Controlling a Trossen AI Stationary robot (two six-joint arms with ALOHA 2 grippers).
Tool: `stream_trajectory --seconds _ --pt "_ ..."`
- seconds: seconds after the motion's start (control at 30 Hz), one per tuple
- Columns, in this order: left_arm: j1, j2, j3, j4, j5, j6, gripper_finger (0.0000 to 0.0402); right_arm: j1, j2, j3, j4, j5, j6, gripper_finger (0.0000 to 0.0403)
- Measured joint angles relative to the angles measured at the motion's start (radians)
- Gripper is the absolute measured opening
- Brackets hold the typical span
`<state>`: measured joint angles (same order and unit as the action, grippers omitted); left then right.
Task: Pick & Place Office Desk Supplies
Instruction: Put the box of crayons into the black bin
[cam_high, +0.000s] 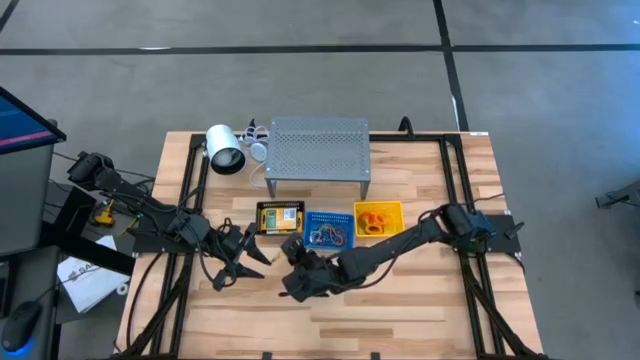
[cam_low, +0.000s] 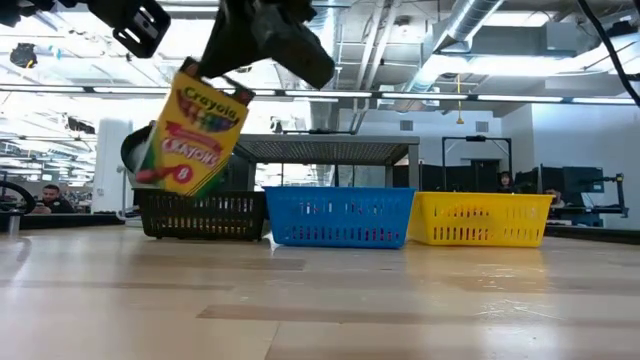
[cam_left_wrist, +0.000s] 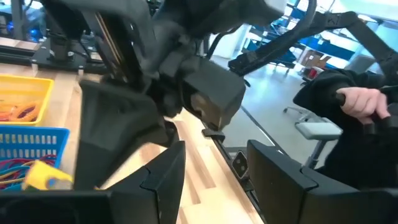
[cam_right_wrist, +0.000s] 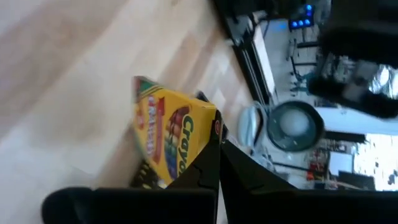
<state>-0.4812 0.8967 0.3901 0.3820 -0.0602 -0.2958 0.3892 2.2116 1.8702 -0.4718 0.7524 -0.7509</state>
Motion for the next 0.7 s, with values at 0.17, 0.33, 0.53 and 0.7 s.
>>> stream_trajectory --seconds 0.17,0.33,0.53,0.7 --pt "0.000 0.000 0.000 -0.018 -0.106 0.002 0.0168 -0.006 -0.034 0.000 -0.027 0.039 0.003 0.0000" --pt "0.000 0.000 0.000 -0.121 -0.294 -0.001 0.0168 -0.007 -0.084 0.000 -0.029 0.045 0.003 0.0000" --pt "0.000 0.000 0.000 -0.137 -0.374 -0.007 0.0168 -0.019 -0.107 0.001 -0.029 0.062 -0.002 0.0000" --pt "0.000 0.008 0.000 -0.140 -0.441 -0.007 0.0168 -0.027 -0.107 0.001 -0.029 0.062 -0.008 0.0000"
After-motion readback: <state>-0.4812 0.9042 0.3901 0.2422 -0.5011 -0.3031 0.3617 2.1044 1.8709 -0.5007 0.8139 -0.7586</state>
